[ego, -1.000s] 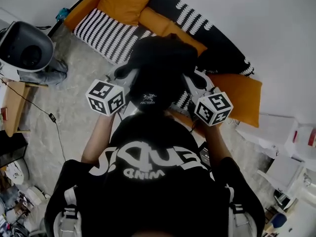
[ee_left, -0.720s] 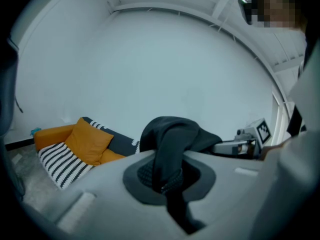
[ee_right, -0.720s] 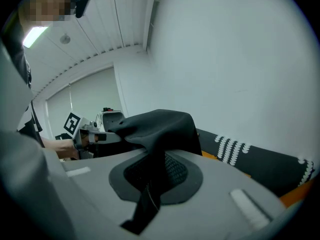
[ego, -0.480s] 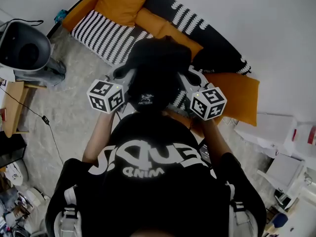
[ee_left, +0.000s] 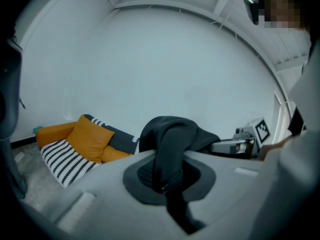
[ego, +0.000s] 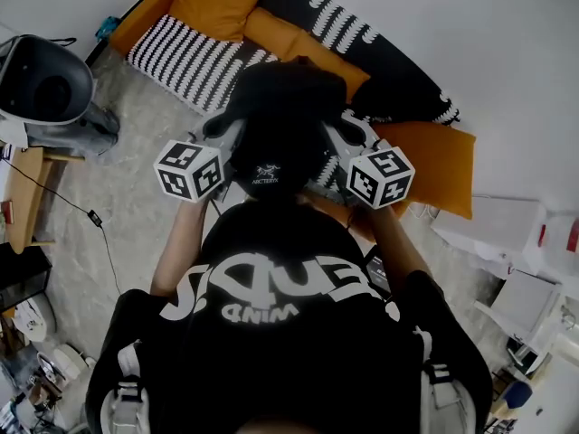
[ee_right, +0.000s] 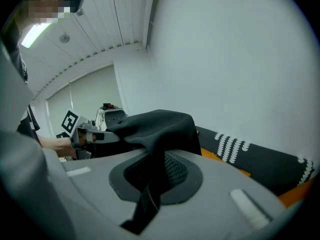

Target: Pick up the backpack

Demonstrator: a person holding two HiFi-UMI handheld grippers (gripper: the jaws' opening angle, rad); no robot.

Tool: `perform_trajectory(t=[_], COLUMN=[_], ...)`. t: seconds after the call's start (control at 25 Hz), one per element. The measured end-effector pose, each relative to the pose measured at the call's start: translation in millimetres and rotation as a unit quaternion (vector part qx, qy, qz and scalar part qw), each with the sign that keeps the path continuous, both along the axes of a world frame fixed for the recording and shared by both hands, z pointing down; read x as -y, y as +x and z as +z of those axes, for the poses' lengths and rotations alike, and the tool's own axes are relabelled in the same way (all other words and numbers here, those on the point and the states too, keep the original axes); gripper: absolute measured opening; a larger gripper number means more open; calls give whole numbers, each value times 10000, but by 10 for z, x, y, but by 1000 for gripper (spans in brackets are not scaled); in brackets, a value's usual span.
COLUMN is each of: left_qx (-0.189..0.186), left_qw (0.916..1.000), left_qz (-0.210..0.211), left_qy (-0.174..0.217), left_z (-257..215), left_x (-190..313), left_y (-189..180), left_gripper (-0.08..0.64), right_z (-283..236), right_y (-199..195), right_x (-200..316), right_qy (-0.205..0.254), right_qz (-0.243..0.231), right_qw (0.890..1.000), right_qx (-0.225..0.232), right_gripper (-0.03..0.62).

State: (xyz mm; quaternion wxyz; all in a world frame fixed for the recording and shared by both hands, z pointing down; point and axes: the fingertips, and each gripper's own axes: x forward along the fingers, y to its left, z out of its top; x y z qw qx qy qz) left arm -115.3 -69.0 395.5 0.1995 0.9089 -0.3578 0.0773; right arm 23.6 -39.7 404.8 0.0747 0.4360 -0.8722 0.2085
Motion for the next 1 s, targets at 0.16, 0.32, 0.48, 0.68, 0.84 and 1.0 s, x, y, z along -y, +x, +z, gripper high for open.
perform_trajectory(t=[0.16,0.32,0.48,0.68,0.84,1.0], left_qx=[-26,-56,-94,-106,-86,-71], left_qw=[10000,10000,9999,9996,9995,9994], left_qz=[-1,1,44,108,136,156], left_qy=[20,-64,-137,-232,-278,-288], left_z=[-18,4,14,52,76,101], left_x=[-43,-72,-84,-103,-105,-98], left_y=[-1,-6,6,22,39,41], left_gripper=[14,14,14,14,14,14], right_z=[-4,3,2,18,28,64], right_y=[-1,-5,2,19,33,35], right_x=[-36,-56,-77,-99,-108,-107], right_qy=[11,-10,-39,-81,-106,-138], right_qz=[-73,-105,-146,-150,-141,-111], right_qw=[10000,9999,9999,9998,9998,9998], right_qx=[-5,-20,-60,-80,-79,-43], right_gripper=[12,12,12,12,12,12])
